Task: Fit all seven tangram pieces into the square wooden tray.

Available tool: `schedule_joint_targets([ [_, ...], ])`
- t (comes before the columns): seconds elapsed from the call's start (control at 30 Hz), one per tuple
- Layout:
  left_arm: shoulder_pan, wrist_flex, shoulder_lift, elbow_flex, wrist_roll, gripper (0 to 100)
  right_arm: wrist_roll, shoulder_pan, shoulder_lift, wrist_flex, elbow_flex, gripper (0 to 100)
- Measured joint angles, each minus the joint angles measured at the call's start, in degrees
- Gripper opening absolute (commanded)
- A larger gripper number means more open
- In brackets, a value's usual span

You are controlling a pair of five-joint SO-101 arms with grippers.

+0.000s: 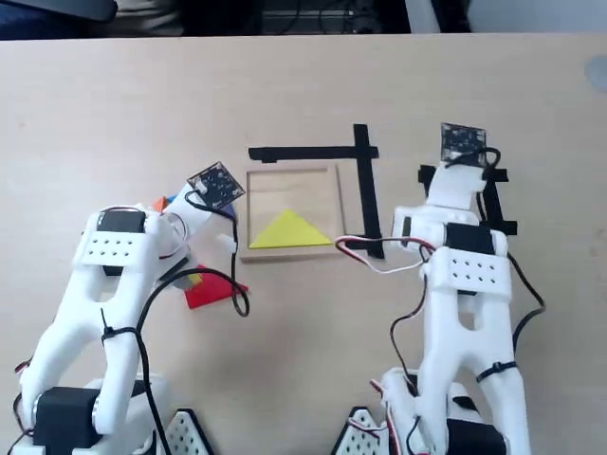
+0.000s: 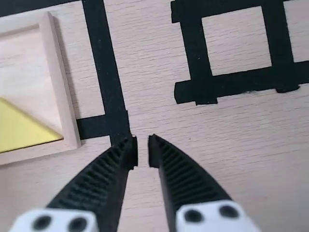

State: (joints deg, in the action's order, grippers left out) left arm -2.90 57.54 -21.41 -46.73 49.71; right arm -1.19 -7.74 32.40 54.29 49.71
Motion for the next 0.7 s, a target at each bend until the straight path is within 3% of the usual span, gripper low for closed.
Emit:
schedule_joint_targets([
  [0.2, -0.09, 0.00, 0.00, -0.09, -1.85, 26, -2.90, 0.18, 0.00, 0.35, 0.00, 18.0],
  [0.3, -0.09, 0.00, 0.44, -0.18, -4.75, 26, -2.90, 0.18, 0.00, 0.35, 0.00, 1.3],
  [0.5, -0.09, 0.00, 0.44, -0.18, -9.14, 26, -2.73, 0.18, 0.00, 0.44, -0.09, 16.4],
  [0.63, -0.09, 0.00, 0.44, -0.18, -10.73, 26, -2.37, 0.18, 0.00, 0.44, -0.09, 1.1],
  [0.7, -0.09, 0.00, 0.44, -0.18, -11.43, 26, -2.37, 0.18, 0.00, 0.44, -0.09, 5.1],
])
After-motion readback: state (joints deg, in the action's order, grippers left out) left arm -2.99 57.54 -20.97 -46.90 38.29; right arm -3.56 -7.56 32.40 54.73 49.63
